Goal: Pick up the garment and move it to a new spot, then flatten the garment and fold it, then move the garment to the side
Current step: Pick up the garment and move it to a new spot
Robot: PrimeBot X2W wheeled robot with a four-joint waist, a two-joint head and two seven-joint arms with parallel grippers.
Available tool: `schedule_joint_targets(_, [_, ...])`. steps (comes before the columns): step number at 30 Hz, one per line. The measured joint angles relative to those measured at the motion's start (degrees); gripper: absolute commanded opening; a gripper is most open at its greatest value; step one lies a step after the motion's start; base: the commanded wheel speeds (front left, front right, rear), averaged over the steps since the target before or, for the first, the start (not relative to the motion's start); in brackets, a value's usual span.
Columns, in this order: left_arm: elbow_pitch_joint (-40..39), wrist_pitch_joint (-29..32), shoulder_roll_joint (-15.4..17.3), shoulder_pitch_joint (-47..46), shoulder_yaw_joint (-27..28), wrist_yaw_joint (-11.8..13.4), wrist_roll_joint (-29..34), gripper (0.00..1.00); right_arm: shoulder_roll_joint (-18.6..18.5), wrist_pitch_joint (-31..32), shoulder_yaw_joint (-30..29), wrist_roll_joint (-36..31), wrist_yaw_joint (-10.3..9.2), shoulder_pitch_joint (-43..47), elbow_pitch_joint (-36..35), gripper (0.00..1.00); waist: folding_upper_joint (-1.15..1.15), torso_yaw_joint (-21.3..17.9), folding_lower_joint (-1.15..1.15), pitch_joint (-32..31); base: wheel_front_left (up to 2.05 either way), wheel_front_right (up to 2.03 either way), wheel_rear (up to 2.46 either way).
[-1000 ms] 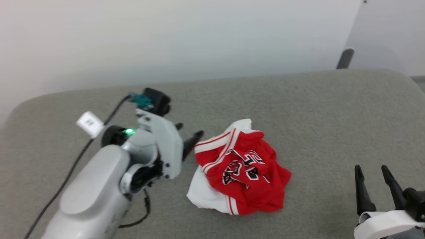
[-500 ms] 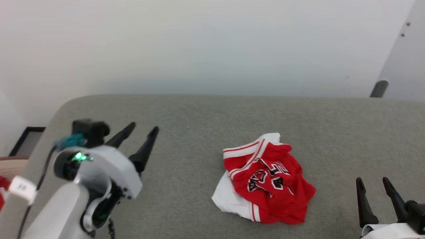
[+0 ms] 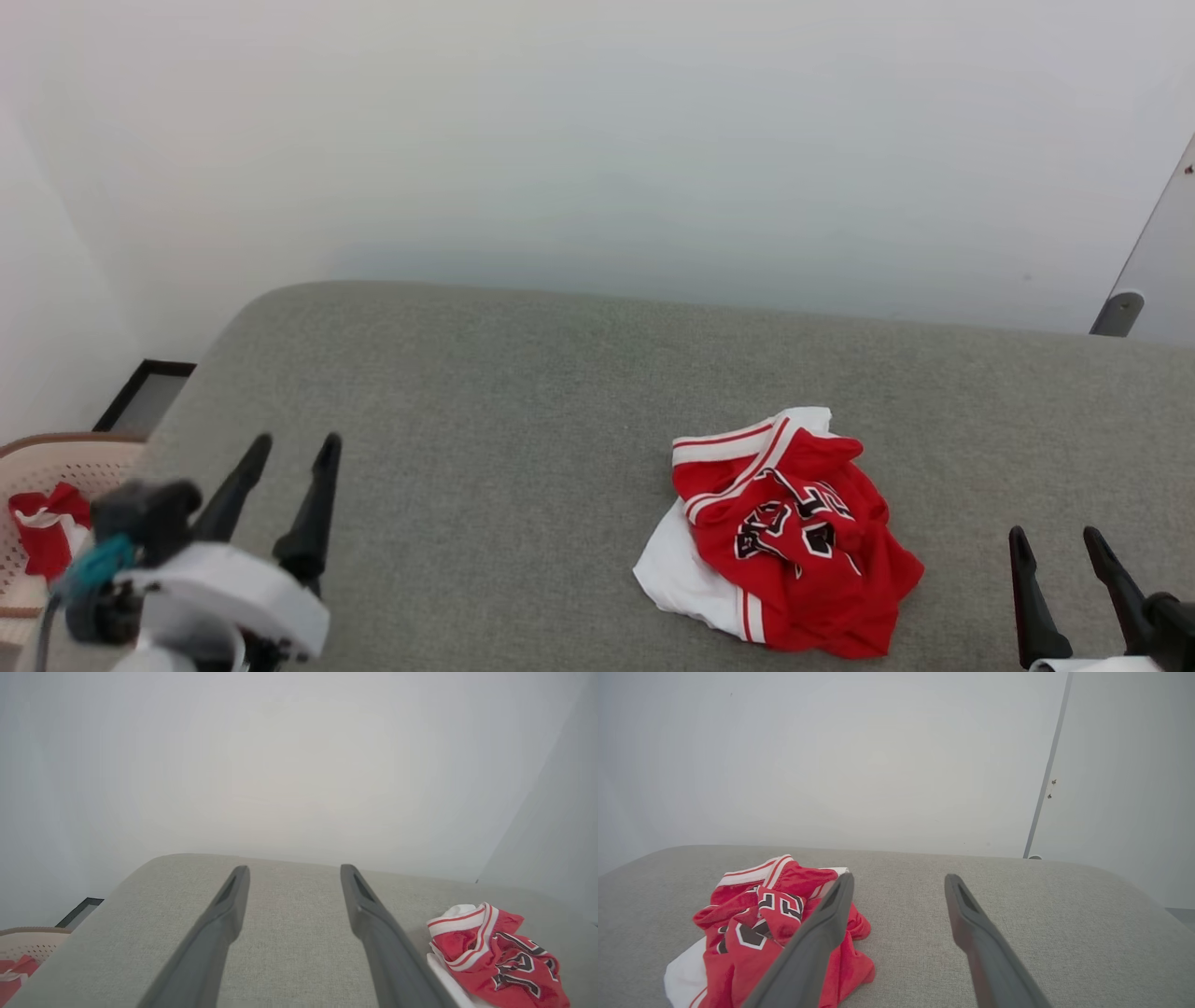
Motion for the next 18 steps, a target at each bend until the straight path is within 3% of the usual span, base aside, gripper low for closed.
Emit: schedule_joint_targets(18, [2.6,-6.3,2.1,9.4,2.0,0.1,0.8,1.0,0.3,-1.8,-2.9,0.0,0.0,2.4,1.0,1.0,0.0,0.6,0.0,-0.8,0.0,0.0,0.0])
